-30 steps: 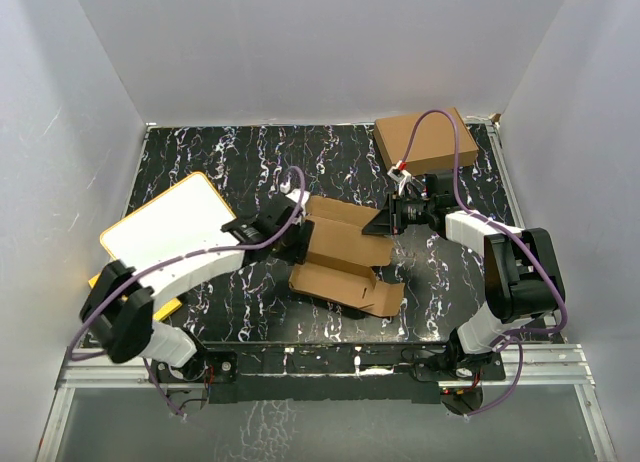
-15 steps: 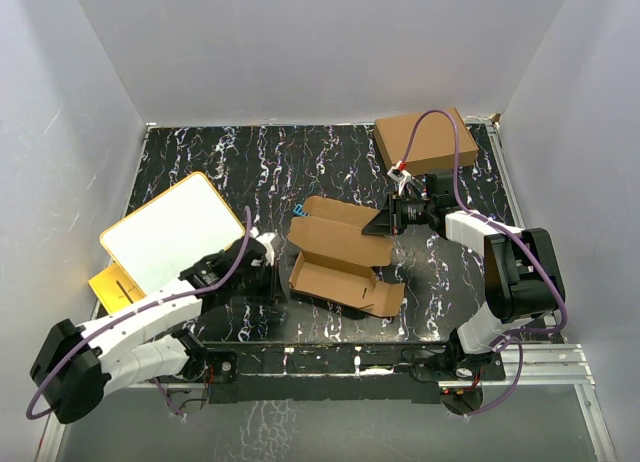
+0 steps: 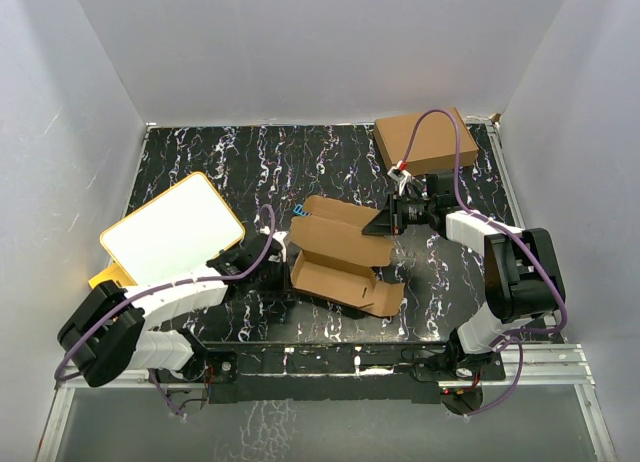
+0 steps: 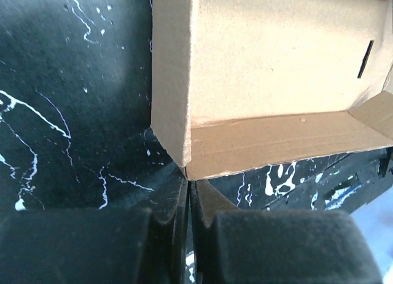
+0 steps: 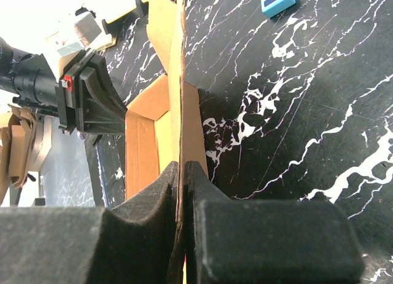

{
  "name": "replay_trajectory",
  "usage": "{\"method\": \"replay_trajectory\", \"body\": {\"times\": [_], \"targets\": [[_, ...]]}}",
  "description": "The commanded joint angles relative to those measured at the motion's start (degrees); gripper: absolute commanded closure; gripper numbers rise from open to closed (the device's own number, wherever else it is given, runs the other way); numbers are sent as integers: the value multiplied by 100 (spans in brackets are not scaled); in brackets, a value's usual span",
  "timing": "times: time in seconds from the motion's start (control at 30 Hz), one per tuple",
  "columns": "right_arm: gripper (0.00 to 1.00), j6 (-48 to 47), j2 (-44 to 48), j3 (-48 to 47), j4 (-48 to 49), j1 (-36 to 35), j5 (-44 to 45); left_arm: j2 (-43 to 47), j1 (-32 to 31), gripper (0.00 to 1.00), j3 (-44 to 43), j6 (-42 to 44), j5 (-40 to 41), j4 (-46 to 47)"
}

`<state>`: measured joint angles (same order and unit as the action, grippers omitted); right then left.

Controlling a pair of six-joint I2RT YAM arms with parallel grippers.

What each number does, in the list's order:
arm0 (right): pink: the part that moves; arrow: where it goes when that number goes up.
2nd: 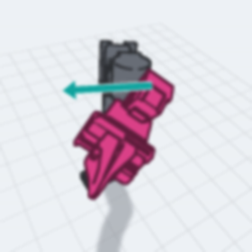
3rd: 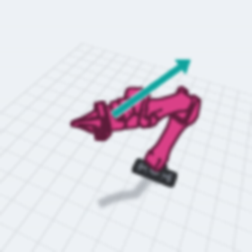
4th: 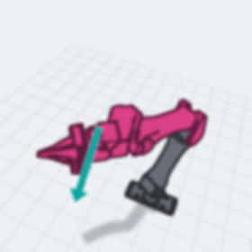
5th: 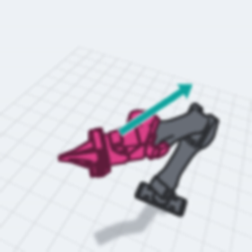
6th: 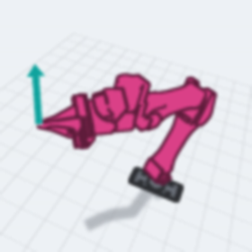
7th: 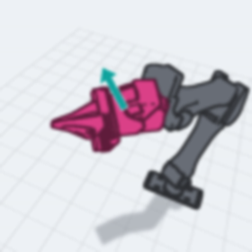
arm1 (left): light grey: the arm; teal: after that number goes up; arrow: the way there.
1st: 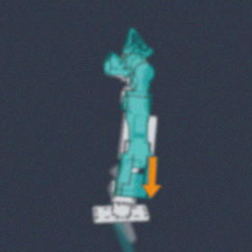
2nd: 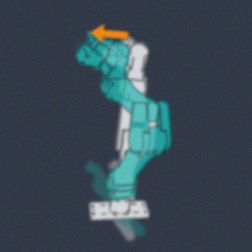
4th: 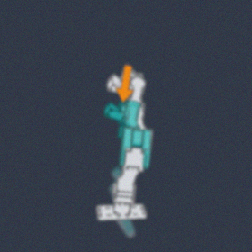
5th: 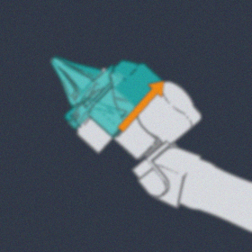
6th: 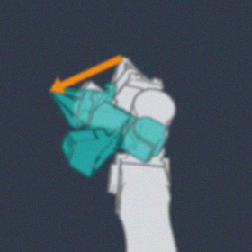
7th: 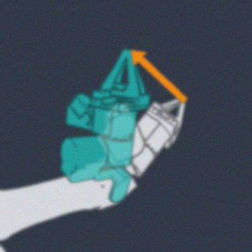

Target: Fold the paper box

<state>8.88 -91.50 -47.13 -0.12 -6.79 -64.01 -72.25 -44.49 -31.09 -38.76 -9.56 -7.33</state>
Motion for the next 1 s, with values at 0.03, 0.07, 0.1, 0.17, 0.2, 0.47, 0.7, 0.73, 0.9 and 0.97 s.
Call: {"method": "replay_trajectory", "body": {"times": [0.03, 0.07, 0.1, 0.17, 0.2, 0.47, 0.7, 0.73, 0.9, 0.97], "targets": [[92, -341, -83, -218, -130, -57, -237, 59, 56, 100, -211, 86, 849, 312], [92, -423, -119, -244, -267, -82, -244, 22, 79, 100, -224, 129, 925, 326], [92, -495, -149, -266, -356, -99, -258, -36, 106, 100, -249, 168, 959, 325], [92, -597, -201, -308, -497, -118, -287, -171, 145, 100, -282, 284, 926, 411], [92, -626, -228, -313, -539, -128, -301, -233, 155, 100, -295, 351, 910, 477], [92, -674, -426, -437, -757, -135, -202, -588, 216, 100, -461, 1323, 893, 730], [92, -899, -635, -621, -1147, -216, -88, -888, 431, 100, -614, 2171, 782, 728], [92, -918, -646, -648, -1177, -222, -100, -906, 497, 100, -595, 2217, 739, 756], [92, -977, -693, -707, -1262, -228, -143, -993, 841, 100, -523, 2309, 433, 980], [92, -968, -673, -745, -1262, -227, -126, -941, 895, 100, -567, 2268, 241, 923]]}}
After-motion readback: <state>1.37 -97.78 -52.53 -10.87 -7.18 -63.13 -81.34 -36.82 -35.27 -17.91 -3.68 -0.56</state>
